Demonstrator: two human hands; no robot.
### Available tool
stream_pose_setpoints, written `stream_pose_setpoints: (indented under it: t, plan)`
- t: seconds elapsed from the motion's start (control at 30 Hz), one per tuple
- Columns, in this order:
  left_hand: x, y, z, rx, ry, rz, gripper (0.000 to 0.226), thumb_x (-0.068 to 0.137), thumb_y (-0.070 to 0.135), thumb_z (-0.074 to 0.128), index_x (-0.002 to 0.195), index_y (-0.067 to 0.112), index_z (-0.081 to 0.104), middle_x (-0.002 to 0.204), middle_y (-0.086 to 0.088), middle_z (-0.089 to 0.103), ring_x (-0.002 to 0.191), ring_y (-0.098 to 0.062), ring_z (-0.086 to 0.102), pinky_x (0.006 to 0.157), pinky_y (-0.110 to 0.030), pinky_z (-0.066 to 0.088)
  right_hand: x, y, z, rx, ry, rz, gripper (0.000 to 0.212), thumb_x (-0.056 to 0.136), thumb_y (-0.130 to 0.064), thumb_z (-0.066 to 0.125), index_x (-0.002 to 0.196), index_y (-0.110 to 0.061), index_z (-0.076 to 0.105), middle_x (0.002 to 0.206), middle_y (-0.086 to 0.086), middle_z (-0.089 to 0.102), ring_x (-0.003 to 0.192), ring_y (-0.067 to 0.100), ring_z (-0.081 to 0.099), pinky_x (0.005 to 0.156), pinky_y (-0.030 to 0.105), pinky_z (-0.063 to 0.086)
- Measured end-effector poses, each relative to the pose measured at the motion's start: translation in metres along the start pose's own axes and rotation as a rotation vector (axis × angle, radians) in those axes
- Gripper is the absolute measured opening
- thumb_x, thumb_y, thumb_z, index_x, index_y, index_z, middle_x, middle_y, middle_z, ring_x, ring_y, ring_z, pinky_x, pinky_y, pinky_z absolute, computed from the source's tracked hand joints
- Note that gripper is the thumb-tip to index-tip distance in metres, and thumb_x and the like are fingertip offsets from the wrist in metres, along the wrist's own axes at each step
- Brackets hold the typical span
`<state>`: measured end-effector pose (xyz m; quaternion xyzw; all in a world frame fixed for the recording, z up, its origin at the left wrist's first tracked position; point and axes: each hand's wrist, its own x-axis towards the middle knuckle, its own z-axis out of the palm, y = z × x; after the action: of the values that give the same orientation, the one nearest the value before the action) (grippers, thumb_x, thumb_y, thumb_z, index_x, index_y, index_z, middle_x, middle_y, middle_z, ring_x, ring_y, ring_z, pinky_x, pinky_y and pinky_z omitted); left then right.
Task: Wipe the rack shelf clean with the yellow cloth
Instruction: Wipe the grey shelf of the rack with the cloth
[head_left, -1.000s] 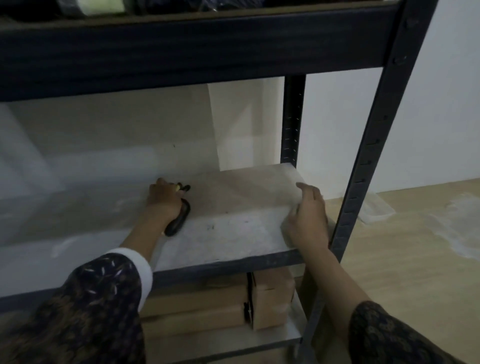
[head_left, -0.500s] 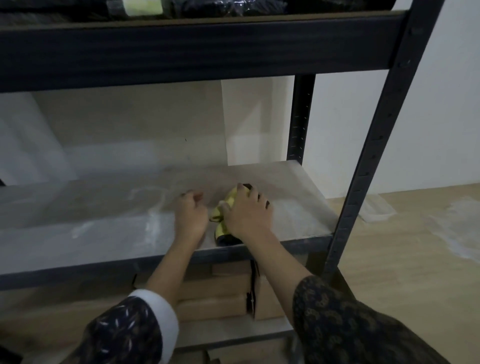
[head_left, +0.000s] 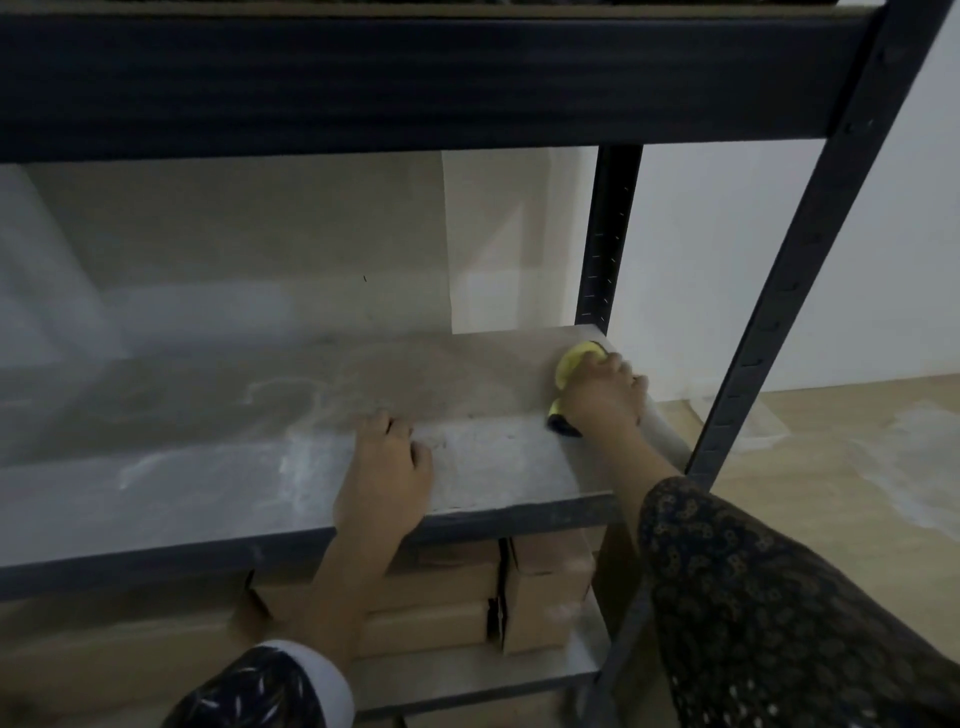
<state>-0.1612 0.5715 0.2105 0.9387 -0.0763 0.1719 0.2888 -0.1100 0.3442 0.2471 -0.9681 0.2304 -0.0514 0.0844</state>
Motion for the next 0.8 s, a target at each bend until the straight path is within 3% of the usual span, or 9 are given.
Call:
stream_pose_setpoints:
  t: [0.13, 0.27, 0.37, 0.47, 0.67, 0.8]
  plan:
    - [-0.001, 0.004, -0.001, 0.024, 0.001, -0.039, 0.03, 0.096, 0.019, 0.042, 0.116, 0.002, 0.056, 0.13, -0.008, 0.041, 0.089, -0.011, 0.046, 0.08, -0.022, 0.04, 0.003, 0.018, -0.007, 0.057, 0.002, 0.114, 0.049, 0.092, -0.027, 0.051, 0.136, -0.009, 0.04, 0.133, 0.013, 0.044, 0.121, 0.031, 0.046, 0.102, 0.04, 0.037]
    - [-0.002, 0.007, 0.0, 0.067, 0.007, -0.058, 0.033, 0.095, 0.02, 0.042, 0.121, 0.003, 0.055, 0.134, -0.008, 0.039, 0.108, -0.02, 0.05, 0.089, -0.03, 0.046, -0.014, 0.027, -0.009, 0.09, 0.017, 0.163, 0.051, 0.091, -0.025, 0.053, 0.136, -0.007, 0.038, 0.133, 0.016, 0.043, 0.119, 0.032, 0.046, 0.098, 0.041, 0.043]
    - [-0.002, 0.008, 0.001, 0.083, 0.014, -0.046, 0.032, 0.094, 0.018, 0.042, 0.116, 0.0, 0.056, 0.128, -0.009, 0.041, 0.103, -0.023, 0.052, 0.084, -0.033, 0.048, -0.037, 0.036, -0.008, 0.046, 0.047, 0.127, 0.047, 0.09, -0.02, 0.053, 0.132, -0.003, 0.04, 0.13, 0.018, 0.044, 0.116, 0.033, 0.047, 0.095, 0.041, 0.047]
    - [-0.002, 0.007, 0.002, 0.108, 0.002, -0.048, 0.034, 0.094, 0.019, 0.04, 0.117, -0.002, 0.055, 0.129, -0.011, 0.041, 0.101, -0.027, 0.054, 0.081, -0.038, 0.051, -0.063, 0.04, -0.004, 0.035, 0.061, 0.026, 0.043, 0.092, -0.014, 0.047, 0.132, -0.001, 0.039, 0.135, 0.021, 0.041, 0.126, 0.036, 0.042, 0.101, 0.044, 0.044]
    - [0.0, 0.006, 0.005, 0.13, -0.011, -0.071, 0.039, 0.095, 0.022, 0.039, 0.121, -0.002, 0.054, 0.137, -0.013, 0.038, 0.11, -0.031, 0.052, 0.085, -0.046, 0.052, -0.113, 0.037, -0.001, 0.129, 0.064, -0.259, 0.049, 0.088, -0.01, 0.052, 0.135, -0.007, 0.04, 0.135, 0.014, 0.043, 0.119, 0.031, 0.045, 0.095, 0.038, 0.042]
    - [-0.001, 0.006, 0.004, 0.122, -0.02, -0.048, 0.034, 0.094, 0.019, 0.041, 0.112, -0.005, 0.057, 0.133, -0.018, 0.041, 0.101, -0.035, 0.054, 0.081, -0.046, 0.051, -0.142, 0.01, 0.003, 0.252, -0.042, -0.536, 0.054, 0.084, -0.001, 0.052, 0.137, -0.007, 0.043, 0.136, 0.012, 0.044, 0.12, 0.031, 0.045, 0.092, 0.032, 0.037]
